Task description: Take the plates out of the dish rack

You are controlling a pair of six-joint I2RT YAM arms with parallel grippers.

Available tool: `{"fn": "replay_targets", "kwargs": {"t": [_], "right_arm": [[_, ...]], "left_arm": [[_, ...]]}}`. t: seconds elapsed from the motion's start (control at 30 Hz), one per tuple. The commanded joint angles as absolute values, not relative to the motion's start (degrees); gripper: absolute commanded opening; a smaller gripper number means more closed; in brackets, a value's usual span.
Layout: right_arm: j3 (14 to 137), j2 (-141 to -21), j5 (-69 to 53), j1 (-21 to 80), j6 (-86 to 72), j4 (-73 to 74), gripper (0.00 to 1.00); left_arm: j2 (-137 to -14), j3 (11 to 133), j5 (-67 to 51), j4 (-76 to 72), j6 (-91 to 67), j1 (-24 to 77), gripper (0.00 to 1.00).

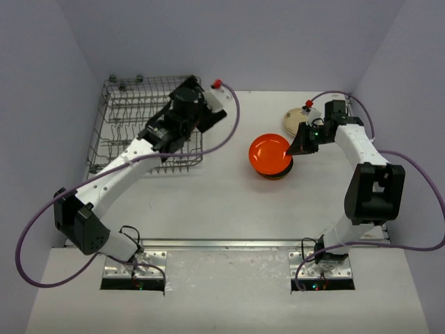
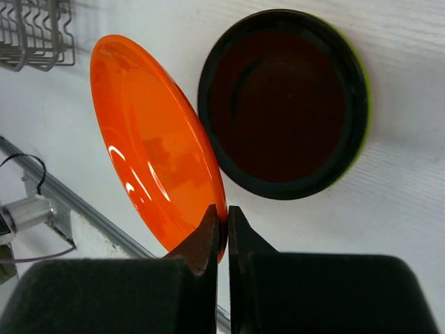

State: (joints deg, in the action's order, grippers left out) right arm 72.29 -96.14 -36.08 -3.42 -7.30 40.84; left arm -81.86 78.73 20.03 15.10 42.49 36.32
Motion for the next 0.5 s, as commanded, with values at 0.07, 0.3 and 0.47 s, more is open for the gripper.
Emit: {"fn": "replay_targets", "kwargs": {"t": [0.07,0.3,0.47], "right_arm": [[78.03,-101.23,-32.75,-4.78,-5.8,40.52,0.0],[80.59,-106.65,-29.91,-5.9,-4.32,40.48,0.0],[81.4,-108.56,-28.92,-6.61,-3.6,40.51,0.0]], "left_arm": [[-91.91,93.15,9.71,30.87,13.09,22.54,1.0],[-93.35,92.78,4.8,31.58,7.55,17.25,1.0],[-93.35,91.83,3.85,31.1,6.59,16.06,1.0]]}}
